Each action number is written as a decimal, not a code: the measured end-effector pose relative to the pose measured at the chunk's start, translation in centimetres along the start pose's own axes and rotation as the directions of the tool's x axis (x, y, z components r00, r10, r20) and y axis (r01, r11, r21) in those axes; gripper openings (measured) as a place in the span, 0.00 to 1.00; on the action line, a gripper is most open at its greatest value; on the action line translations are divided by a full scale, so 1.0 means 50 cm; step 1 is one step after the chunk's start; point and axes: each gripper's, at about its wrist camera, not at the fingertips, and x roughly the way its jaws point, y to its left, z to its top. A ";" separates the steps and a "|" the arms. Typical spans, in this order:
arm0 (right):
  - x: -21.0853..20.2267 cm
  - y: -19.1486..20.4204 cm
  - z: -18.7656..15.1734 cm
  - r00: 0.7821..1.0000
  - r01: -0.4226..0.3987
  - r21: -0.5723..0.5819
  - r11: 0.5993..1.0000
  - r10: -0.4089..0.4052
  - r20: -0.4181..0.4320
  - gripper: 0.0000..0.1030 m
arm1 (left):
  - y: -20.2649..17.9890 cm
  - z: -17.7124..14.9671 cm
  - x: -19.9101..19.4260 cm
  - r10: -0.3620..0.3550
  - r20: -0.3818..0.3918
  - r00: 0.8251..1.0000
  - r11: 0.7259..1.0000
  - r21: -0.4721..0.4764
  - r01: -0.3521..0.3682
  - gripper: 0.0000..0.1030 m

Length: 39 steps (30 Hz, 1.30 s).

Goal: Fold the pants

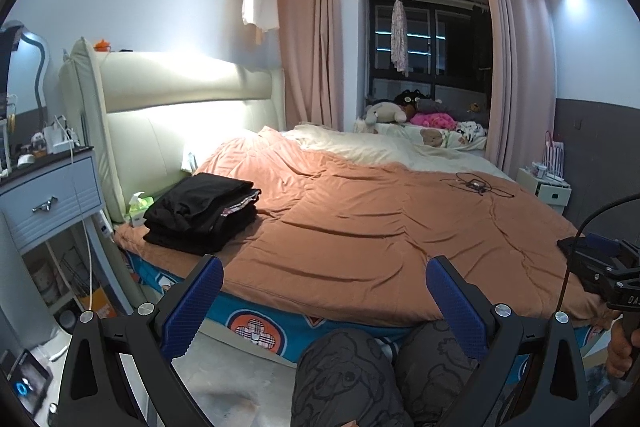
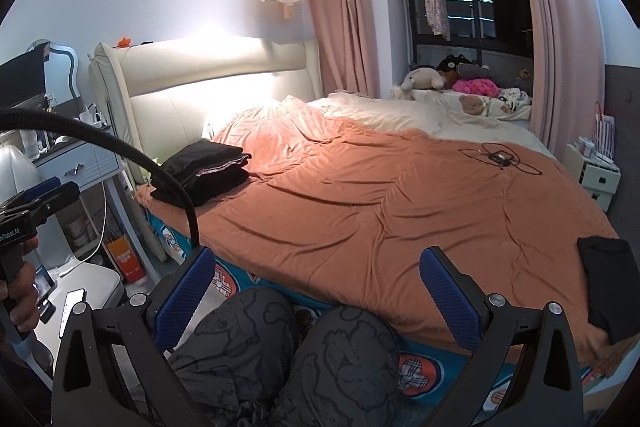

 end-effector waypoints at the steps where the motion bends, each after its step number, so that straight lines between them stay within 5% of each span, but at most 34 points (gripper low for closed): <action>1: -0.001 0.001 -0.005 1.000 -0.005 0.003 1.000 0.005 0.000 1.00 | -0.001 -0.004 -0.001 0.001 0.003 1.000 1.000 -0.002 -0.001 0.99; 39: 0.006 -0.019 -0.028 0.998 0.057 0.030 0.998 -0.056 -0.029 1.00 | -0.023 -0.044 0.020 -0.044 -0.044 0.998 0.999 -0.002 0.044 0.99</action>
